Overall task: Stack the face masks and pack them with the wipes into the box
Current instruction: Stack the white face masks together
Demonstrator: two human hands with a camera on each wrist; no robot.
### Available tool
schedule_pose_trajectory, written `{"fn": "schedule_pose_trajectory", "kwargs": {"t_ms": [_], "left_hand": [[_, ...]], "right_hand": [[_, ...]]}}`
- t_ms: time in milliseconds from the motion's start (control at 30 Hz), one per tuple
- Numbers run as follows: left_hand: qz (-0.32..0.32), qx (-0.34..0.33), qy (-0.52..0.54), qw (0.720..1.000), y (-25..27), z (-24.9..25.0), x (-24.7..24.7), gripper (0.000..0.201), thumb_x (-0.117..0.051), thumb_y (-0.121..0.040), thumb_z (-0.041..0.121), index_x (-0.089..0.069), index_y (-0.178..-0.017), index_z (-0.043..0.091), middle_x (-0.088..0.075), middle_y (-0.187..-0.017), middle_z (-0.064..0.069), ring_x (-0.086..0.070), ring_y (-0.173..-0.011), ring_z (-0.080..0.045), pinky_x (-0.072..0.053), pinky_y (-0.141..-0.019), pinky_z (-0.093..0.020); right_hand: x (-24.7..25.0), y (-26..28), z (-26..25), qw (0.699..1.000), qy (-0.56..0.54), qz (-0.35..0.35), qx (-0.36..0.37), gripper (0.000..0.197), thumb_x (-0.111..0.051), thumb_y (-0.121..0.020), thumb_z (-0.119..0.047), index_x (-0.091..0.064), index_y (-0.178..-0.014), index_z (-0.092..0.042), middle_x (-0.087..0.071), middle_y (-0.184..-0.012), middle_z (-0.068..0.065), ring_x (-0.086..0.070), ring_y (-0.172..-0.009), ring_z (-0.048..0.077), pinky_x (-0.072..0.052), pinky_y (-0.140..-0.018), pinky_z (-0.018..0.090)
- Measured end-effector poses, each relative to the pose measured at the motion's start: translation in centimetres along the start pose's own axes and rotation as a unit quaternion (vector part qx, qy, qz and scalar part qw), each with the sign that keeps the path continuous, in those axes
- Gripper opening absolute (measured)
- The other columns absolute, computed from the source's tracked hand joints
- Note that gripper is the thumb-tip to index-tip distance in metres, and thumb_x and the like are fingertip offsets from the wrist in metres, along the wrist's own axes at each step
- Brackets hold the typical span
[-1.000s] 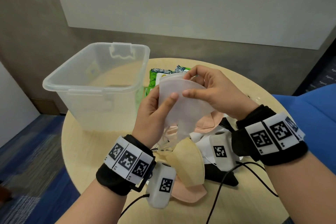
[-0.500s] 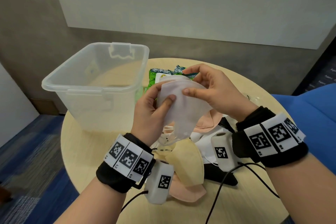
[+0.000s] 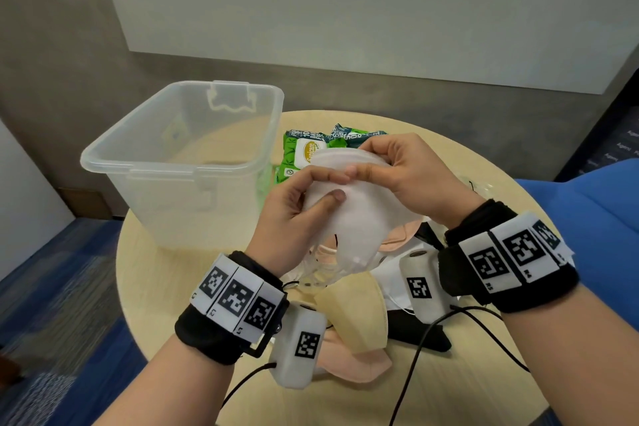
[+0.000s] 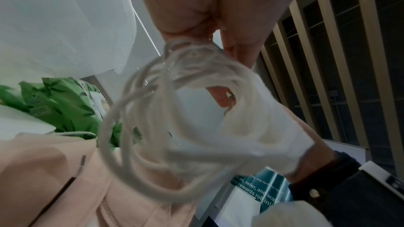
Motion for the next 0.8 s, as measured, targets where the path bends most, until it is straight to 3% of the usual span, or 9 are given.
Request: {"fn": "schedule_pose_trajectory", "kwargs": {"t_ms": [200,333,433,567,633,700,800], "left_hand": [[-0.023,0.025,0.029,0.999,0.0,0.0,-0.1,0.017,-0.066,-0.074,0.014,-0.07,-0.076,0.031,-0.067,-0.08,0.007,-0.061,-0.076,-0.014,-0.052,-0.07,-0.029],[-0.027,0.036,0.003,0.999,-0.1,-0.1,0.0,0.017,-0.066,-0.074,0.017,-0.071,-0.076,0.033,-0.069,-0.079,0.008,-0.063,-0.077,-0.013,-0.054,-0.072,-0.031],[-0.029,0.038,-0.013,0.999,-0.1,-0.2,0.1,0.018,-0.064,-0.075,0.016,-0.072,-0.077,0.032,-0.07,-0.083,0.01,-0.064,-0.081,-0.011,-0.054,-0.074,-0.029],[-0.039,0.011,-0.058,0.998,-0.3,-0.1,0.2,0.018,-0.062,-0.078,0.009,-0.067,-0.075,0.025,-0.069,-0.078,0.018,-0.062,-0.08,0.001,-0.049,-0.077,-0.017],[-0.043,0.015,-0.053,0.998,-0.2,-0.3,0.2,0.015,-0.064,-0.075,0.013,-0.068,-0.073,0.028,-0.069,-0.079,0.015,-0.062,-0.08,-0.003,-0.05,-0.076,-0.022],[-0.061,0.022,-0.032,0.997,0.1,-0.4,0.2,0.016,-0.068,-0.073,0.014,-0.068,-0.076,0.029,-0.069,-0.085,0.013,-0.062,-0.08,-0.009,-0.053,-0.073,-0.027],[-0.077,0.039,-0.021,0.996,0.5,-0.4,0.2,0.023,-0.07,-0.075,0.0,-0.062,-0.079,0.02,-0.064,-0.075,0.015,-0.055,-0.059,-0.006,-0.048,-0.056,-0.018]], "right_hand": [[-0.1,-0.1,0.0,0.999,0.035,0.021,0.014,0.044,-0.062,-0.071,-0.038,-0.056,-0.069,0.005,-0.044,-0.06,0.007,-0.038,-0.056,0.012,-0.03,-0.052,0.028],[-0.1,-0.1,0.1,0.999,0.033,0.014,0.006,0.039,-0.066,-0.076,-0.033,-0.054,-0.064,0.003,-0.039,-0.055,0.002,-0.033,-0.051,0.008,-0.026,-0.049,0.027],[-0.2,0.0,0.1,1.0,0.019,-0.018,-0.008,0.029,-0.068,-0.08,-0.027,-0.058,-0.066,-0.004,-0.046,-0.057,0.002,-0.039,-0.053,0.009,-0.03,-0.05,0.026],[0.2,0.2,0.0,0.996,0.003,-0.084,-0.041,0.028,-0.073,-0.078,-0.019,-0.062,-0.086,0.006,-0.059,-0.073,0.014,-0.053,-0.063,0.018,-0.041,-0.057,0.028],[0.5,0.4,-0.2,0.992,0.004,-0.118,-0.054,0.021,-0.073,-0.077,-0.011,-0.065,-0.091,0.002,-0.065,-0.08,0.013,-0.06,-0.067,0.015,-0.047,-0.06,0.026],[0.9,0.4,-0.1,0.992,0.001,-0.111,-0.056,0.017,-0.071,-0.077,-0.006,-0.067,-0.092,0.001,-0.068,-0.084,0.015,-0.063,-0.07,0.015,-0.05,-0.063,0.027],[1.7,0.6,0.3,0.996,-0.052,-0.044,-0.064,0.017,-0.069,-0.078,-0.003,-0.067,-0.094,0.002,-0.069,-0.089,0.018,-0.064,-0.075,0.02,-0.053,-0.068,0.03]]}}
Point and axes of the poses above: each hand's wrist, its own y-axis away from the middle knuckle, its own x-axis out of the back of the hand, z = x × y, the point moved 4 cm from there along -y, towards the middle knuckle
